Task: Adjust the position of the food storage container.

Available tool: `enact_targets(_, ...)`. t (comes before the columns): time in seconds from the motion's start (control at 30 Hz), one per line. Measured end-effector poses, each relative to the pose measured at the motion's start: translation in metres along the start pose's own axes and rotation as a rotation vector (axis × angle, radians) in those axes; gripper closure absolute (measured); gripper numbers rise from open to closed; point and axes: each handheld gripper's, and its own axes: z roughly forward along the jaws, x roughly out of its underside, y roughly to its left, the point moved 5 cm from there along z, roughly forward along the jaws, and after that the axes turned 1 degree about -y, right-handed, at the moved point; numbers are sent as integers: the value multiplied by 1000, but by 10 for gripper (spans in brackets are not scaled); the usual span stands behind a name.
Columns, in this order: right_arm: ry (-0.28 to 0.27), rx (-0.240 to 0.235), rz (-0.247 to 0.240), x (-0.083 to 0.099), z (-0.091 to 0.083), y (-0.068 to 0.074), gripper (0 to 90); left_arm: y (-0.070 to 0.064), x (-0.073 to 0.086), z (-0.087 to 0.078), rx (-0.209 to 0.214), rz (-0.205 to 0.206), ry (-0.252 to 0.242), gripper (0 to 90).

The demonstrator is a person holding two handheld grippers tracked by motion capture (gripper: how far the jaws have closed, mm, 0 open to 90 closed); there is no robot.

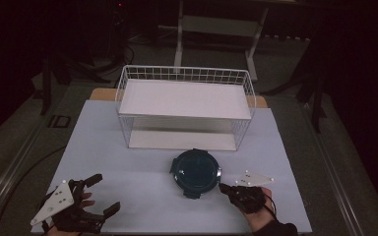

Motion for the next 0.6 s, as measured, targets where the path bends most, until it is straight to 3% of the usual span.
enact_targets(0.27,33,3,-1,1,10,-3,900,0,0,0,1,2,3,0)
enact_targets(0.6,27,12,45,-3,15,-16,900,0,0,0,-1,5,4,0)
